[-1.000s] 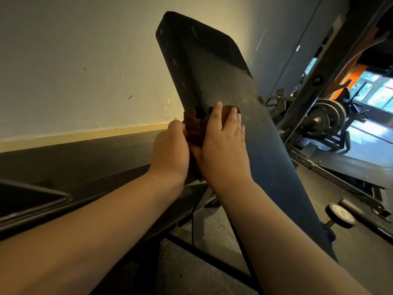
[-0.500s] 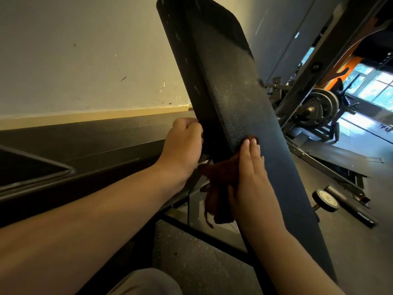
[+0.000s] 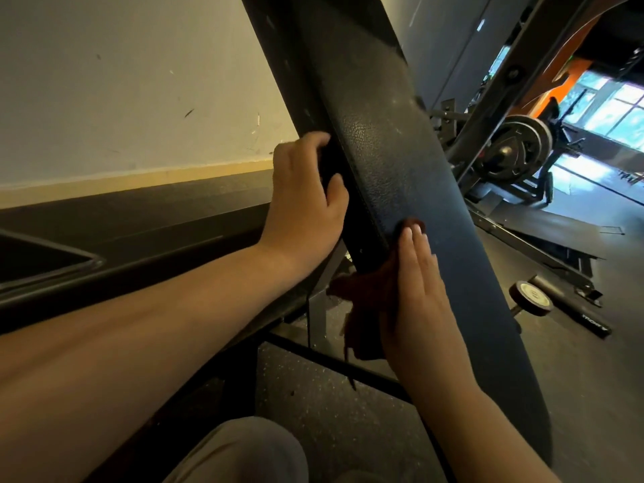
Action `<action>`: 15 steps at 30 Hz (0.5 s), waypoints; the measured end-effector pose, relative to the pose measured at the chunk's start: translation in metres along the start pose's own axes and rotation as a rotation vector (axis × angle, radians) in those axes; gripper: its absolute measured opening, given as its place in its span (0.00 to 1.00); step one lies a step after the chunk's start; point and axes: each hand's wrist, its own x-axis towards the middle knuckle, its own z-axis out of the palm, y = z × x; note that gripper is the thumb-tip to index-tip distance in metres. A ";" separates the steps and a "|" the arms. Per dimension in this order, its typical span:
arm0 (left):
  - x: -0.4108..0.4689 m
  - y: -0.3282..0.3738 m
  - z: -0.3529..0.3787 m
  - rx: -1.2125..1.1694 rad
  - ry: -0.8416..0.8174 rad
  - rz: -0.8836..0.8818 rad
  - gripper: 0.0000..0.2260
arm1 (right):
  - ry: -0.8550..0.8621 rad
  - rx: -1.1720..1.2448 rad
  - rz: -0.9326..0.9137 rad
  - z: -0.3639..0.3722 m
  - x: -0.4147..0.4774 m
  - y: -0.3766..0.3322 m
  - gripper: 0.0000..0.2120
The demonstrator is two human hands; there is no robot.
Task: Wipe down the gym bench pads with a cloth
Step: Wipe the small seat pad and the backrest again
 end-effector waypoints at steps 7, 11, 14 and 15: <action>0.016 0.002 0.003 0.284 -0.078 0.330 0.12 | 0.141 -0.006 0.045 0.006 0.040 -0.027 0.37; 0.015 -0.003 0.006 0.249 -0.085 0.355 0.12 | 0.124 -0.009 0.004 0.005 -0.010 0.002 0.44; 0.016 -0.005 0.007 0.205 -0.072 0.351 0.12 | 0.110 0.016 0.045 0.006 -0.021 0.012 0.45; 0.017 -0.004 0.007 0.201 -0.067 0.351 0.12 | 0.098 0.012 0.051 0.006 -0.012 0.006 0.43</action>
